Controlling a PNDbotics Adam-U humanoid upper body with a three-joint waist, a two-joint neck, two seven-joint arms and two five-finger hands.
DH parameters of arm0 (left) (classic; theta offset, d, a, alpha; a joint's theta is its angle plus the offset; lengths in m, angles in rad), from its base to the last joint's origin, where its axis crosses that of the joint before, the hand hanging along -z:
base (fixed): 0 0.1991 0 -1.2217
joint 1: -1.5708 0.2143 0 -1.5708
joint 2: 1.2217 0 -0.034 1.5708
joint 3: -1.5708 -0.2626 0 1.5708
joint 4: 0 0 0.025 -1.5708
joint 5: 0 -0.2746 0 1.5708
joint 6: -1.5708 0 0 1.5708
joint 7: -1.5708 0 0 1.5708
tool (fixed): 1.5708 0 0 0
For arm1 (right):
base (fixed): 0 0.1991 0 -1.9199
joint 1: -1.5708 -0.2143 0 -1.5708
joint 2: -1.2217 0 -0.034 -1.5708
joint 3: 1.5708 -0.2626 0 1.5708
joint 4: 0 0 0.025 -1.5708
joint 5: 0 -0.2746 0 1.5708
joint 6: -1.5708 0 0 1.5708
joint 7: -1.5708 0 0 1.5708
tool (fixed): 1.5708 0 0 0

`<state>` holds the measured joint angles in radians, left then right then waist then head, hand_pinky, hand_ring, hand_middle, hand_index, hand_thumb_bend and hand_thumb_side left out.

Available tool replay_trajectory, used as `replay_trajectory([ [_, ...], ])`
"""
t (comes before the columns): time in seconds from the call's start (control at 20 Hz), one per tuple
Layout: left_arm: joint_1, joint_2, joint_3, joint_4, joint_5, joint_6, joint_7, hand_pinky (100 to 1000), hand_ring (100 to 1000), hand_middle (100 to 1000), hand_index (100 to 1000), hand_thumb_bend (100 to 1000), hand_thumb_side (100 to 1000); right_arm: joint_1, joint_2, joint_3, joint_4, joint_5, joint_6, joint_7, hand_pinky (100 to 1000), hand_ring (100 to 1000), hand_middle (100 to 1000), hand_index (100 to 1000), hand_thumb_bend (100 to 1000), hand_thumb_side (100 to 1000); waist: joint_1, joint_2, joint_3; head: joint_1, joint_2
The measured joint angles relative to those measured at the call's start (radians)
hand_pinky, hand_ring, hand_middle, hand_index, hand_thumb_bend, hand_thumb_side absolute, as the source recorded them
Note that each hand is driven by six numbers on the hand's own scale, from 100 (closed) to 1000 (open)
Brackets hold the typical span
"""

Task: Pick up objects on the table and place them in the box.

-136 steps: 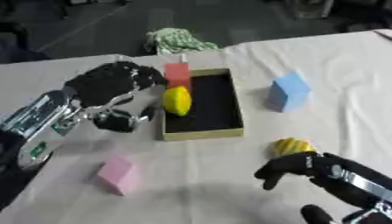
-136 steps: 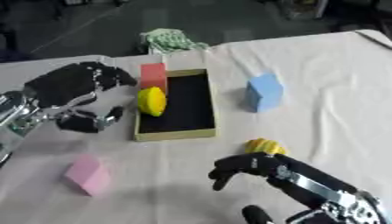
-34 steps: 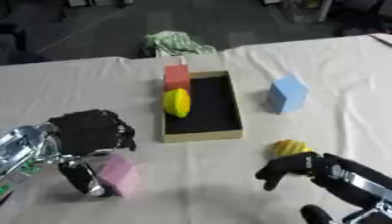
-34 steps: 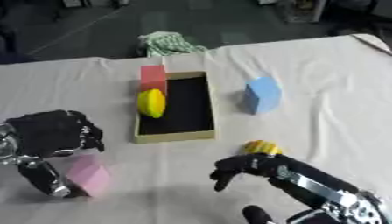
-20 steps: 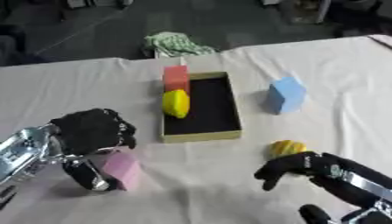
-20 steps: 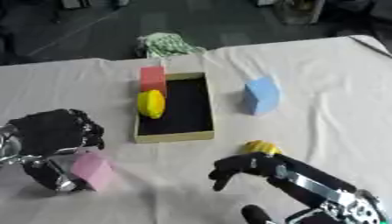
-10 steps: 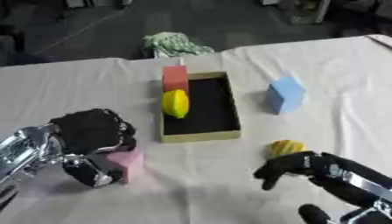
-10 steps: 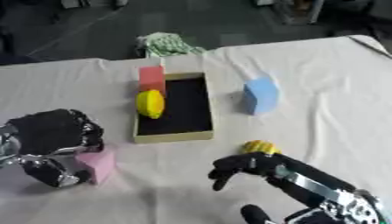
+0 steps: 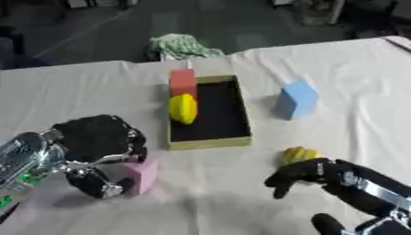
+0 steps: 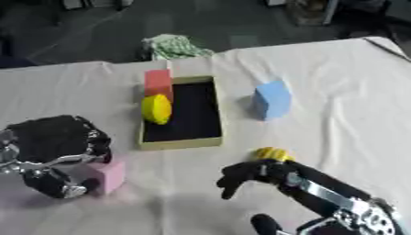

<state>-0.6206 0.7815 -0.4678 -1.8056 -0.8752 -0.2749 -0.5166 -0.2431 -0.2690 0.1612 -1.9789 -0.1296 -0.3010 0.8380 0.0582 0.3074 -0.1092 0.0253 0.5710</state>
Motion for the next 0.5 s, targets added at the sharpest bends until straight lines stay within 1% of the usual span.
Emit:
replay_trajectory([
  [0.15,0.000,0.000,0.005,-0.014,0.022,0.011,-0.011,581,502,507,667,218,293,0.000,0.000,0.000,0.000,0.000,0.000,0.000,814,837,693,937,100,433,0.000,0.000,0.000,0.000,0.000],
  [0.2,0.000,0.000,0.006,-0.016,0.026,0.014,-0.014,582,502,500,667,100,289,0.000,0.000,0.000,0.000,0.000,0.000,0.000,814,837,693,937,100,431,0.000,0.000,0.000,0.000,0.000],
  [0.25,-0.001,0.000,0.008,-0.020,0.030,0.017,-0.016,582,502,500,666,131,262,0.000,0.000,0.000,0.000,0.000,0.000,0.000,814,837,693,937,100,431,-0.001,0.000,0.000,0.000,0.000],
  [0.45,-0.045,-0.022,0.030,-0.024,0.063,0.045,-0.003,584,503,498,667,119,250,0.000,0.000,0.000,0.000,0.000,0.000,0.000,814,837,693,937,100,431,-0.004,0.000,0.001,-0.001,0.000],
  [0.5,-0.060,-0.031,0.032,-0.023,0.074,0.052,0.002,586,504,500,668,128,249,0.000,0.000,0.000,0.000,0.000,0.000,0.000,814,837,693,937,100,431,-0.004,0.000,0.001,-0.001,0.000],
])
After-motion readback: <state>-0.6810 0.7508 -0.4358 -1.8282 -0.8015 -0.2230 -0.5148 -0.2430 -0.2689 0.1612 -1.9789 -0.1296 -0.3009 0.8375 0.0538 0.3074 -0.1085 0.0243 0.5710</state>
